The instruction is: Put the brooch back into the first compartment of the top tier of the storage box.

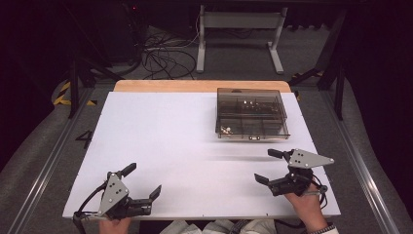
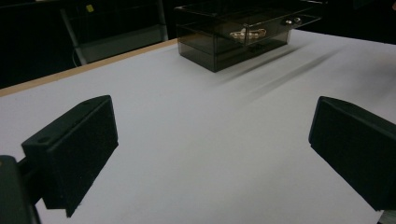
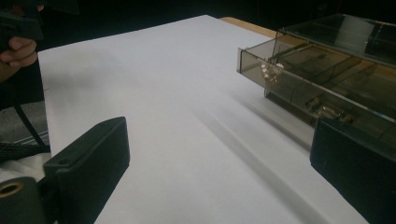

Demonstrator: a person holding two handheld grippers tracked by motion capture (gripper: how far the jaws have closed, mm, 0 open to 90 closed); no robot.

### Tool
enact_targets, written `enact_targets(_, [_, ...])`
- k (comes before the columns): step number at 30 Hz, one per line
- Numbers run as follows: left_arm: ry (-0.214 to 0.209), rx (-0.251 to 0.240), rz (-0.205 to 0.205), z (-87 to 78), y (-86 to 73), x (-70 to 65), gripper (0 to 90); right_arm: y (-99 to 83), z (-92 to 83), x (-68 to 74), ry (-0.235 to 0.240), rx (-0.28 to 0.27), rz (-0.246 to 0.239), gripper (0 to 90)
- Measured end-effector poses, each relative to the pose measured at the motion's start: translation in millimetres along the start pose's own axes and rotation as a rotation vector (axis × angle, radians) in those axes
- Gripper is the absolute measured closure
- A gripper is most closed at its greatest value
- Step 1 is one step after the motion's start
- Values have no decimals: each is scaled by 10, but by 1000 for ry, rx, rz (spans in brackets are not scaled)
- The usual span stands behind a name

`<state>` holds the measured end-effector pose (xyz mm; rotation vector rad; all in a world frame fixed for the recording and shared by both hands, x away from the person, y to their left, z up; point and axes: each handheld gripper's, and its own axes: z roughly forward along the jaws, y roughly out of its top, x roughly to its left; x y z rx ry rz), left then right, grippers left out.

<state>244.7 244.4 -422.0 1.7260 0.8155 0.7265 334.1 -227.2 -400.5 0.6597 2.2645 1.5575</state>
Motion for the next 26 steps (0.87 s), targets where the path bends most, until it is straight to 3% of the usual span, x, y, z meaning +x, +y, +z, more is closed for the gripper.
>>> enact_targets(8, [-8, 2, 4, 3, 0, 3, 19, -246, 12, -17, -13, 21, 35, 44])
enact_targets(13, [-14, 13, 32, 13, 6, -19, 19, -455, 58, -23, 31, 54, 126, 33])
enact_targets(16, [-18, 17, 35, 15, 5, -21, 19, -491, 108, 17, 8, 108, 78, 22])
enact_targets(21, [-17, 19, 32, 18, 3, -12, 19, -458, 131, -1, 7, 61, 92, 21])
enact_targets(26, [-14, 18, 26, 15, -1, 0, 19, -454, 119, 8, -4, 62, 82, 21])
